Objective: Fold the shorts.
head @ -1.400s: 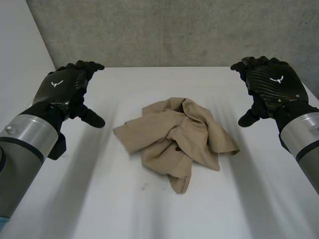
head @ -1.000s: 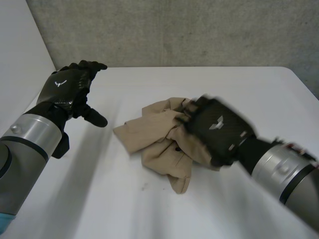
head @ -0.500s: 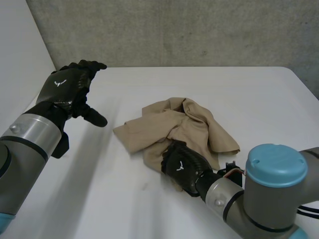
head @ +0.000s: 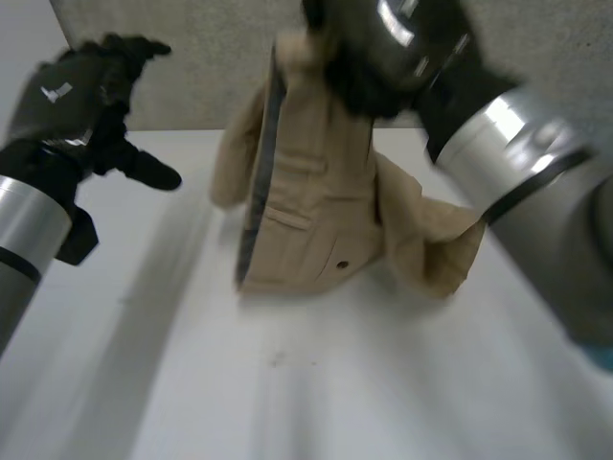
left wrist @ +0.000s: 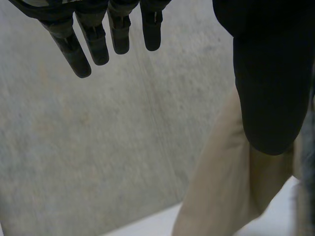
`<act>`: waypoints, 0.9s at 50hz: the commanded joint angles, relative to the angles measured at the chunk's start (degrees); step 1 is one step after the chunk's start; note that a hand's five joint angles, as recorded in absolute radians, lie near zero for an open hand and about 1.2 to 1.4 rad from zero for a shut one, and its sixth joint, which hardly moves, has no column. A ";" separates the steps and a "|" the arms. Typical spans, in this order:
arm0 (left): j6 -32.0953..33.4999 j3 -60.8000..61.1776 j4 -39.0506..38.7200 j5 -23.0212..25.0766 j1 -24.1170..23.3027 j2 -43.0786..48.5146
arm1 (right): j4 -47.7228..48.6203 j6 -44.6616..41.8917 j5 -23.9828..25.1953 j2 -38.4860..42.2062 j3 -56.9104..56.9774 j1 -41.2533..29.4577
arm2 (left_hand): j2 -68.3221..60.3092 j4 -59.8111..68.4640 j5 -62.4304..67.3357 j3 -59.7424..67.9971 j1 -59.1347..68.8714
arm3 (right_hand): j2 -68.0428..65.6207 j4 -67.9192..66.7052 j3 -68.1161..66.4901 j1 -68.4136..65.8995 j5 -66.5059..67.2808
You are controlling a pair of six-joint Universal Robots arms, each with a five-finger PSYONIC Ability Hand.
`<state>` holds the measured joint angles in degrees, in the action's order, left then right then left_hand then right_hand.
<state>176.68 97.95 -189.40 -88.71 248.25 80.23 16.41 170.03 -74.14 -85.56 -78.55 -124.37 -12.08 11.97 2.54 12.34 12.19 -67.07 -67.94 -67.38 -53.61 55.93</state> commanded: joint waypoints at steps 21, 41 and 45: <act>-0.11 2.34 2.54 1.08 0.66 0.81 | -10.34 10.11 0.49 4.70 10.00 3.60 | -1.00 1.11 0.54 0.74 0.89 | -12.93 -12.06 -12.62 -26.39 14.07; -0.11 1.63 0.96 1.26 -0.04 4.67 | -10.43 16.91 4.72 25.35 15.17 32.78 | -0.49 0.60 0.03 0.23 0.38 | -12.82 -11.95 -12.51 -26.28 13.96; -0.11 0.93 0.96 1.26 -1.27 6.60 | -12.36 14.99 0.67 26.59 17.29 34.01 | -0.33 0.44 -0.13 0.06 0.22 | 57.07 57.94 57.38 43.61 -55.93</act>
<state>176.61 99.75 -188.25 -87.49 248.12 84.29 6.05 187.07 -68.05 -62.45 -65.49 -92.17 -12.08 11.97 2.54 12.34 12.20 -56.15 -57.63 -57.66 -47.20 47.47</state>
